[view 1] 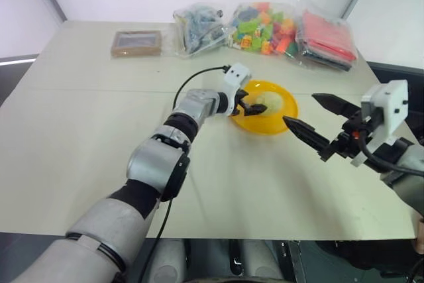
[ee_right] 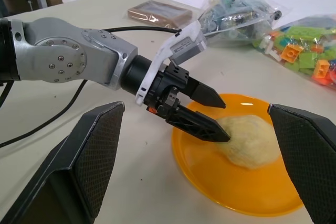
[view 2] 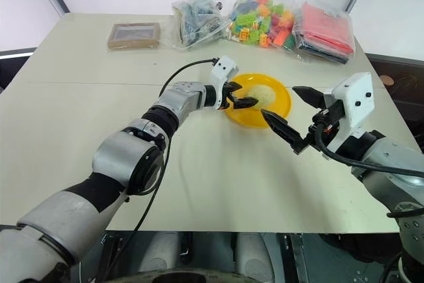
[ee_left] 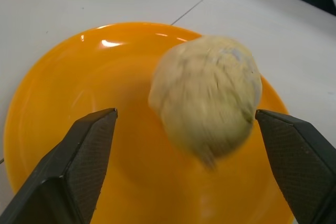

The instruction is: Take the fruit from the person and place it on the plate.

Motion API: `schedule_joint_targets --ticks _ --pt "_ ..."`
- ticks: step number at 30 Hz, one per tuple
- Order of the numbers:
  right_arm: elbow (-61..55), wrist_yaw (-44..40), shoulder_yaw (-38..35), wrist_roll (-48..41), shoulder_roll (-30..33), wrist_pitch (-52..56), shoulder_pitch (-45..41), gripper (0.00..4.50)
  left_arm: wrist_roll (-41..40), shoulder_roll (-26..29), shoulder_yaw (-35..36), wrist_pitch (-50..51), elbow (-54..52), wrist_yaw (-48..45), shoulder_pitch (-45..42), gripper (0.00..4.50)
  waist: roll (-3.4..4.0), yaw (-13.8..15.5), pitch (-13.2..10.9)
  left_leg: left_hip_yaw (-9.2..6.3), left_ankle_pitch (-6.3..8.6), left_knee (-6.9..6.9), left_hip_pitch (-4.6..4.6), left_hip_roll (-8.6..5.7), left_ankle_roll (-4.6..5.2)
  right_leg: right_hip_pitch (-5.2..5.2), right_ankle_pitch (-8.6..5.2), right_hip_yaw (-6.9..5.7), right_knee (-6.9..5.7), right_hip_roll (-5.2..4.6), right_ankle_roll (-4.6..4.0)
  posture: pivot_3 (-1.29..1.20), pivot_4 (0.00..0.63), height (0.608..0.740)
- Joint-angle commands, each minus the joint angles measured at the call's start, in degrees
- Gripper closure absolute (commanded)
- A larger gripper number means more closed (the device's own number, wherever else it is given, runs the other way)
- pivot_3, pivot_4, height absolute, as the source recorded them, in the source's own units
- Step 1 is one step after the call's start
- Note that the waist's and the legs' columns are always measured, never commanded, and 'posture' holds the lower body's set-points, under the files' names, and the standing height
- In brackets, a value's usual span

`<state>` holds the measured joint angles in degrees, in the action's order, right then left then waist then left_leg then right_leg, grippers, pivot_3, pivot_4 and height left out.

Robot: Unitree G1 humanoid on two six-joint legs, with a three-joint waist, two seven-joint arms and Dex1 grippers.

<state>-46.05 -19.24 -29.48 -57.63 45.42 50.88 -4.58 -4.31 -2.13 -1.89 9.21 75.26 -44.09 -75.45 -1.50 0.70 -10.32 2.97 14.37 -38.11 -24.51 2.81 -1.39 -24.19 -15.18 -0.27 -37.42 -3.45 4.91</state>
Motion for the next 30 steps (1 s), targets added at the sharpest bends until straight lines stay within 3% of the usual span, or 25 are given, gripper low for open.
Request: schedule_joint_targets --ticks 1,6,10,12,19,24,30 --pt "-0.7 0.2 -0.9 -0.7 1.3 -1.3 -0.1 0.0 -2.7 1.9 4.1 -0.4 -3.6 -1.1 -3.5 0.04 0.0 0.0 0.0 0.0 0.0 0.0 0.0 0.0 0.0 0.0 0.0 0.0 0.0 0.0 0.0 0.0 0.15 0.731" --pt "1.1 -1.7 -0.3 0.4 2.2 -1.9 0.0 0.0 -5.7 6.8 7.0 1.3 -15.9 -2.9 -1.0 0.04 0.0 -0.1 0.0 -0.01 0.0 0.0 0.0 0.02 0.0 0.0 0.0 0.0 -0.01 0.01 0.0 0.0 0.15 0.731" --pt "5.3 -5.3 1.2 3.1 3.3 -3.4 0.1 0.0 -7.6 13.0 5.2 11.9 -45.0 -3.0 11.8 0.04 0.1 -0.7 0.1 0.02 0.0 0.04 0.07 0.05 0.0 0.02 0.0 0.07 -0.05 0.01 0.0 0.0 0.15 0.731" --pt "6.7 -6.7 1.6 4.0 3.5 -4.2 0.0 0.0 -8.9 13.9 4.9 16.6 -52.1 -1.6 14.9 0.04 0.11 -0.7 0.1 0.02 -0.01 0.05 0.09 0.07 -0.01 0.02 0.0 0.08 -0.08 0.02 0.0 0.0 0.15 0.731" --pt "18.0 -16.1 4.5 10.9 7.2 -9.0 -2.4 0.0 -14.5 26.3 9.2 36.9 -92.4 3.6 35.7 0.04 0.1 -0.4 0.1 0.01 -0.02 -0.06 0.08 0.06 -0.02 0.04 0.0 0.1 -0.12 -0.02 0.0 0.0 0.15 0.731" --pt "22.5 -20.5 6.2 13.5 8.4 -10.5 -4.6 0.0 -19.8 30.3 12.3 44.5 -105.1 6.1 42.5 0.04 0.1 0.0 0.1 0.01 -0.02 -0.08 0.12 0.04 -0.02 0.11 0.0 0.06 -0.14 -0.04 0.0 0.0 0.15 0.731" --pt "25.7 -23.5 9.1 15.8 8.5 -11.2 -8.2 0.0 -23.7 30.2 14.0 47.1 -109.0 10.2 45.9 0.04 0.1 -0.1 0.1 0.01 -0.02 -0.09 0.19 0.03 -0.02 0.19 0.0 0.05 -0.12 -0.04 0.0 0.0 0.15 0.731"
